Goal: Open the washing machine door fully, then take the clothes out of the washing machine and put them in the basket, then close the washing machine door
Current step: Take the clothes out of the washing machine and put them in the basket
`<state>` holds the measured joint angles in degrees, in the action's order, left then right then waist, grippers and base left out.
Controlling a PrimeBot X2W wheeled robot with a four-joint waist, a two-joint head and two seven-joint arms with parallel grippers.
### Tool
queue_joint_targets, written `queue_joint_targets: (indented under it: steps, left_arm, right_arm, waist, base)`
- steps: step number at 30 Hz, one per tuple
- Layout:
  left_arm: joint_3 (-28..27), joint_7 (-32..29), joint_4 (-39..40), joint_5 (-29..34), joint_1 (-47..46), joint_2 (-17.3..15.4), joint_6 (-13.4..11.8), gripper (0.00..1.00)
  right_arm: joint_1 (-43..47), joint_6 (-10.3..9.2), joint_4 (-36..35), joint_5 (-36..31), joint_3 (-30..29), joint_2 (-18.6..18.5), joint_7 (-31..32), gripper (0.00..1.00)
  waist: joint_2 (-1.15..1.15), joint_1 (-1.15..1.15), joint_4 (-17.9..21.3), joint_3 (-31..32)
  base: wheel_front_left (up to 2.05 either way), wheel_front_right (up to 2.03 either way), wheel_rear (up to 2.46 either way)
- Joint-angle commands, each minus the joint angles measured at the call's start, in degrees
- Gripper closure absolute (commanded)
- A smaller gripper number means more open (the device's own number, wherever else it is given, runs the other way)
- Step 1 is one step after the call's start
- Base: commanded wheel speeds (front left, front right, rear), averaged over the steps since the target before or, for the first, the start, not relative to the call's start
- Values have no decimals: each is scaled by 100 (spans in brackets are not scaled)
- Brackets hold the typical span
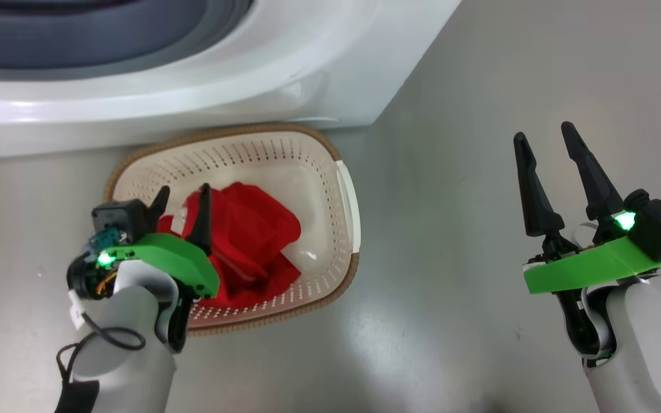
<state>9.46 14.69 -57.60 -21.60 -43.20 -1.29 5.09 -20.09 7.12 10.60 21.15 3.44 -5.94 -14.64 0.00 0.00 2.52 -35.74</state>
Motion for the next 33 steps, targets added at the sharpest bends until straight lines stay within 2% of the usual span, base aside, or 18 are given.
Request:
queue_joint_targets:
  steps: [1,15,22,33]
  left_arm:
    - [-215,30,216,92,282,-193,-33,0]
    - [-922,30,1893,831,1335,-164,28,0]
    - [-1090,30,2836,868,2023,-160,115,0]
    - [-1175,30,3885,1009,2852,-159,120,0]
  right_arm:
    - [201,36,-94,-12,78,-37,-36,0]
    - [690,36,52,-11,4,-124,-36,0]
    - [1015,36,113,-11,-4,-144,-36,0]
    - [1438,36,137,-5,-67,-208,-36,0]
  waist:
    - [0,0,-30,307]
    - [0,0,-166,1356]
    - [0,0,-164,1852]
    - [0,0,-190,2346]
  base:
    - [0,0,0]
    - [0,0,0]
    - [0,0,0]
    - [0,0,0]
